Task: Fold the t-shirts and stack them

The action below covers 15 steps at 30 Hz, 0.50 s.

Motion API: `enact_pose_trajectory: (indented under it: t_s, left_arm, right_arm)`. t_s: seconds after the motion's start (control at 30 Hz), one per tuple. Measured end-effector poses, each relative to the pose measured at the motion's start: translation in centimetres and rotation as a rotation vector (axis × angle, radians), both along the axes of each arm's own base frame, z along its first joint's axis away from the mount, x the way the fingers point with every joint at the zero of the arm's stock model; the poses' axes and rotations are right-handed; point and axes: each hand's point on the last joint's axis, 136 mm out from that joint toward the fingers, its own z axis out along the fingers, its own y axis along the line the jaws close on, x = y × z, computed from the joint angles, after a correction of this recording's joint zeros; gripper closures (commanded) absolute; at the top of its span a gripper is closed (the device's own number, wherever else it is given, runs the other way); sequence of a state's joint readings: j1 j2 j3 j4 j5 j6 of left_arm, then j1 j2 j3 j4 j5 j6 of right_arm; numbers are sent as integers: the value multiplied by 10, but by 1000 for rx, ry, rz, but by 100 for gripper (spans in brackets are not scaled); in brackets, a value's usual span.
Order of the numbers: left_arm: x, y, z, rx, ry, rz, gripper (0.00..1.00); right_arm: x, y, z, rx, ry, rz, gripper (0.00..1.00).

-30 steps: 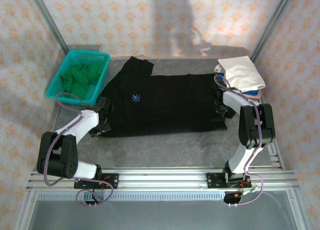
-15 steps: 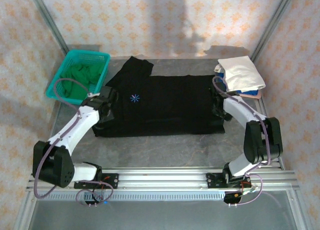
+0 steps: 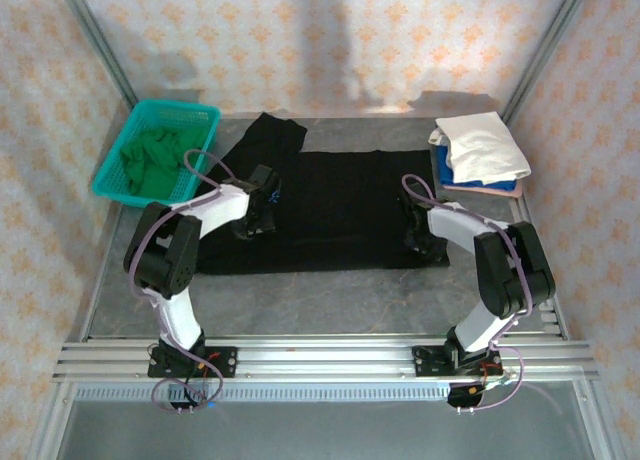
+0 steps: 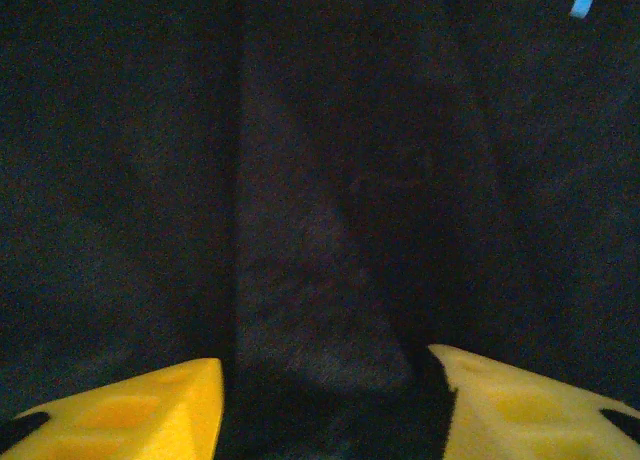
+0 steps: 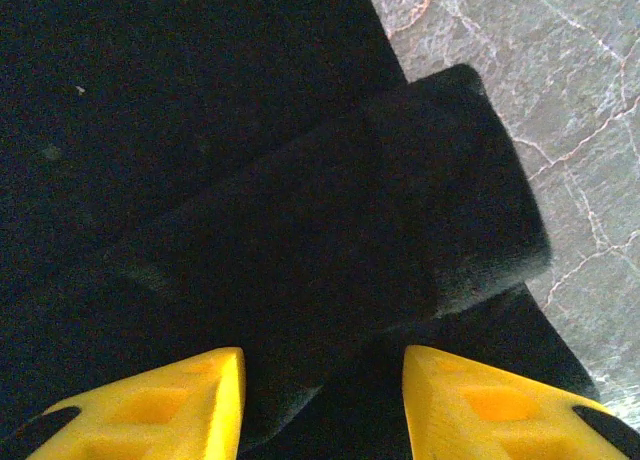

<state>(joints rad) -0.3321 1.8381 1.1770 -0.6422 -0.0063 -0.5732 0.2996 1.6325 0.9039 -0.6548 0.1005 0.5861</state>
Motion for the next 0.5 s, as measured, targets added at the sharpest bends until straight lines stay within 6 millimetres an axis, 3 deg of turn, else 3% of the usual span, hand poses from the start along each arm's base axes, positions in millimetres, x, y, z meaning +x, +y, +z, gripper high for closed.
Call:
enact_pose_trajectory:
  t_s: [0.17, 0.33, 0.43, 0.5]
  left_arm:
    - [18, -8, 5, -20, -30, -17, 82]
    - [26, -13, 13, -34, -51, -30, 100]
    - [31, -15, 18, -37, -62, -48, 98]
    - [31, -15, 18, -35, -61, -56, 72]
  right_arm:
    - [1, -2, -1, 2, -6, -18, 55]
    - [1, -8, -1, -3, -6, -35, 55]
    - [1, -11, -1, -5, -7, -42, 55]
    - [0, -13, 0, -5, -9, -48, 55]
